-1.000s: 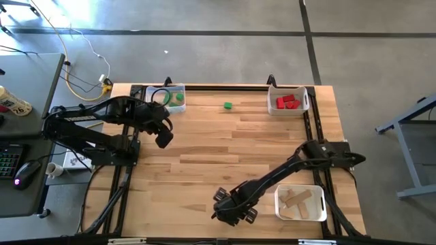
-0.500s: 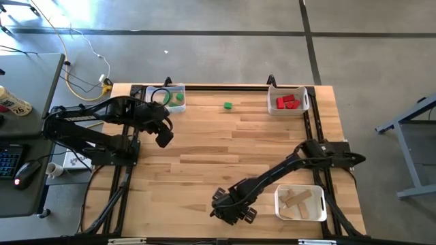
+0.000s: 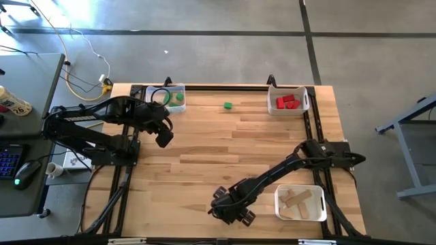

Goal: Sort & place blocks by color
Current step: Put the brown block into the white bin, then put the green block into the transparent bin

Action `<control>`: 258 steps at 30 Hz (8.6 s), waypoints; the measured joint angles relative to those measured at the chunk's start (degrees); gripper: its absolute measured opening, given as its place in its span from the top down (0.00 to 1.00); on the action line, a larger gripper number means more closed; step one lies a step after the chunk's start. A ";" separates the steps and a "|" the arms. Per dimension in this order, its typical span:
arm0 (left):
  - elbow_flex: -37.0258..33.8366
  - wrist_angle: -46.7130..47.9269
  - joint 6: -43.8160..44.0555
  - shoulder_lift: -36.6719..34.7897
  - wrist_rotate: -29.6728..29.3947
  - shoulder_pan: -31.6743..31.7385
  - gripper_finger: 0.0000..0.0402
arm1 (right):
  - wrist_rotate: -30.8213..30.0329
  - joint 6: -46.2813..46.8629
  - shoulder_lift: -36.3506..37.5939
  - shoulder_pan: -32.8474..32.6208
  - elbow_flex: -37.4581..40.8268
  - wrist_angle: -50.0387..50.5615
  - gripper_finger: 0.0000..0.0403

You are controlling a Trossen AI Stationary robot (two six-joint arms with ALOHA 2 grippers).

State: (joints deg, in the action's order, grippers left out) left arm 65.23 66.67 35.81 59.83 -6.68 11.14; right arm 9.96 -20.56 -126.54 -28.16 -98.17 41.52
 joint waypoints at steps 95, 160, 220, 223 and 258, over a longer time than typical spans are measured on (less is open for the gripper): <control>0.00 -30.11 -38.01 0.02 -16.66 0.09 0.45 | -27.76 95.10 18.71 -1.05 0.00 48.61 0.93; 0.00 -29.79 -36.17 2.40 -16.43 7.63 0.45 | -12.61 114.82 25.07 -15.22 12.39 48.41 0.61; -0.01 -24.46 -41.55 7.48 -1.43 42.51 0.46 | -11.81 12.50 25.07 57.38 5.99 -11.30 0.61; -0.01 -24.46 -41.49 9.22 -1.42 42.91 0.46 | -11.45 9.34 25.07 59.24 5.99 -14.32 0.61; -0.02 -24.48 -36.41 14.12 -1.36 42.86 0.46 | 2.54 3.66 8.22 62.74 6.05 -12.01 0.43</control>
State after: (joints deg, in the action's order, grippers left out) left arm 65.21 42.19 -0.60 73.95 -8.03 54.00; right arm 12.49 -16.91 -118.32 34.58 -92.12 29.51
